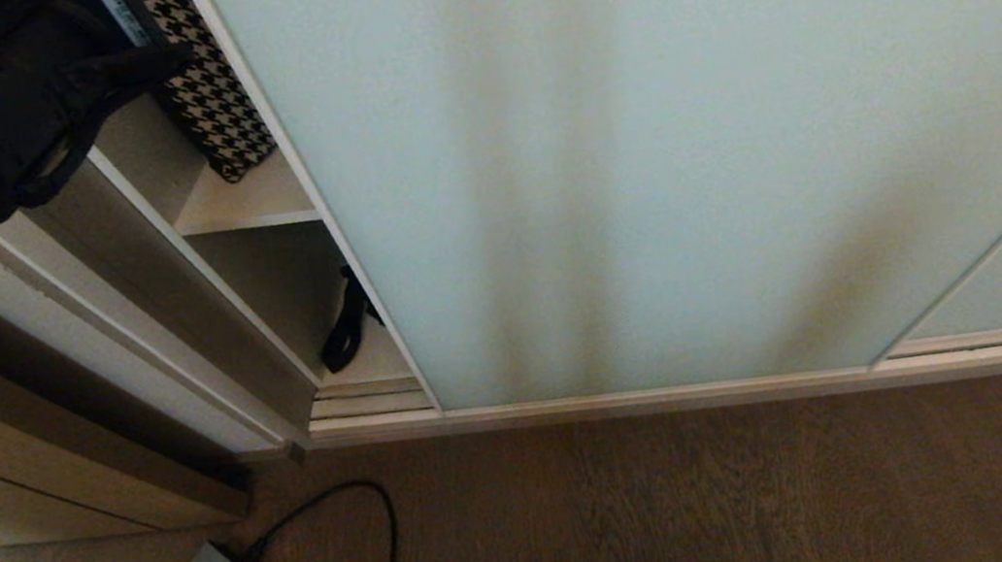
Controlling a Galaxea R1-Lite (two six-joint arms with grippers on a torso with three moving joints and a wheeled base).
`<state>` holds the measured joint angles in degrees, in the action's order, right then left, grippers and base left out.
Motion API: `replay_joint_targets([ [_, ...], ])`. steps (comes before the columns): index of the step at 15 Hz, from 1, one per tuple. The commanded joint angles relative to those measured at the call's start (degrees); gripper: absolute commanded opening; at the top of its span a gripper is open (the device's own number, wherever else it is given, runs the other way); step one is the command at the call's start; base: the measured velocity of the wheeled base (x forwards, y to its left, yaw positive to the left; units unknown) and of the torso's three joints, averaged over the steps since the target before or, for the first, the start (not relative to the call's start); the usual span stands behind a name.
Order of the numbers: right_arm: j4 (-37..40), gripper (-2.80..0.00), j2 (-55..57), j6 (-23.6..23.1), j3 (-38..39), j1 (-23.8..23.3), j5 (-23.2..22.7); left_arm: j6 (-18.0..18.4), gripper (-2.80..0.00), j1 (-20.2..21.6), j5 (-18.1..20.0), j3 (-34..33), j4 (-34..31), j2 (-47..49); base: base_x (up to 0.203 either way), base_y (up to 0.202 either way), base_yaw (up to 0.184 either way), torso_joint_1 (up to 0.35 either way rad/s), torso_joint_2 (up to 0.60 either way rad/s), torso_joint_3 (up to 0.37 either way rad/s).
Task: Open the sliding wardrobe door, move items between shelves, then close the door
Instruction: Open the door
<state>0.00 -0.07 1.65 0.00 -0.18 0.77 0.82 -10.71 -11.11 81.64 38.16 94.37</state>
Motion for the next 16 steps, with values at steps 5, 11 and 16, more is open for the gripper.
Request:
replay_joint_targets([
  [5,0.0,-2.8,0.07,0.02,0.0,0.01,0.02,0.34,-2.8,-7.08,-0.98,6.17,0.0,6.27,0.0,0.0,0.0,0.0,0.0,0.0],
  [11,0.0,-2.8,0.07,0.02,0.0,0.01,0.02,1.09,-2.8,-12.91,-2.6,11.0,-0.11,10.03,0.0,0.0,0.0,0.0,0.0,0.0],
  [16,0.0,-2.8,0.07,0.02,0.06,0.01,0.02,1.28,-2.8,-18.45,-2.69,10.89,0.06,11.01,0.0,0.0,0.0,0.0,0.0,0.0],
])
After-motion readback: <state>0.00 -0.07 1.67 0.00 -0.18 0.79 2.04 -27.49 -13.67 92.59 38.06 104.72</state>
